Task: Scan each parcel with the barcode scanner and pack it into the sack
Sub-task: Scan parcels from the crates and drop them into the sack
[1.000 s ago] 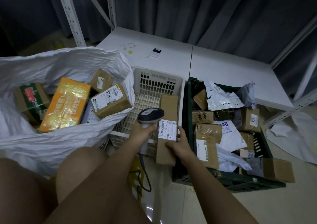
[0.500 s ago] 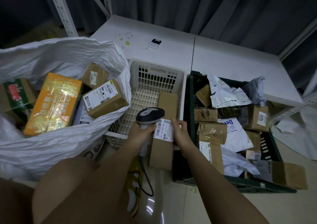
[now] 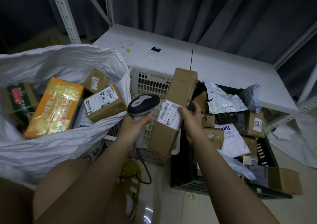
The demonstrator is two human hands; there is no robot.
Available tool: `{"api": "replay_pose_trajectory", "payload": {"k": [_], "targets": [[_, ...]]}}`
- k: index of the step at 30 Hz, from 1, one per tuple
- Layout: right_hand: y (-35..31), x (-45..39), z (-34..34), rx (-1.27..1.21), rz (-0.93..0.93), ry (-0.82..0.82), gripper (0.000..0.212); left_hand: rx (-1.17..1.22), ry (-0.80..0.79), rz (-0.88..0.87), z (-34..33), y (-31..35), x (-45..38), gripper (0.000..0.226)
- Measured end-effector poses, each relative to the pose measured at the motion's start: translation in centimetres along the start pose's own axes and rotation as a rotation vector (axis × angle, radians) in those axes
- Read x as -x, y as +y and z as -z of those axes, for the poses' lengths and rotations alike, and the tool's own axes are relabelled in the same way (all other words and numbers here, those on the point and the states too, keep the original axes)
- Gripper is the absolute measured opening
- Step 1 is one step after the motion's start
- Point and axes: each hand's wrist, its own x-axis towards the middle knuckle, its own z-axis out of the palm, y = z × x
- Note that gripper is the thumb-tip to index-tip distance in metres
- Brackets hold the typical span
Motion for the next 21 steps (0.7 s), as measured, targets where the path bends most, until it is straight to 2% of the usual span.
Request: {"api": "replay_pose_trajectory", "payload": {"k": [5, 8, 10, 14, 17, 21], "targets": [[-1.3, 0.7, 1.3, -0.020, 0.023, 0.024, 0.070, -0.078, -0.020, -0.045, 0.3, 0.8, 1.6, 0.044], [-2.6, 0.8, 2.1, 0.031, 0.045, 0.037, 0.056, -0.175, -0.018, -0.092, 0.7, 1.3, 2.0, 0.052], [-3.7, 0.6, 2.5, 0.034, 0.063, 0.039, 0.069, -0.191, -0.020, -0.093, 0.8, 1.6, 2.3, 0.055], [-4.4, 0.9, 2.7, -0.004, 0.053, 0.047, 0.062, -0.216, -0.053, -0.090, 0.9, 1.5, 3.0, 0.053], [-3.9, 1.5, 2.2, -0.047, 0.011, 0.043, 0.082, -0.240, -0.058, -0.085, 0.9, 1.5, 3.1, 0.057], [-2.1, 3.2, 1.5, -0.080, 0.003, 0.005, 0.088, -0.196, -0.006, -0.091, 0.4, 1.6, 2.9, 0.063]]}}
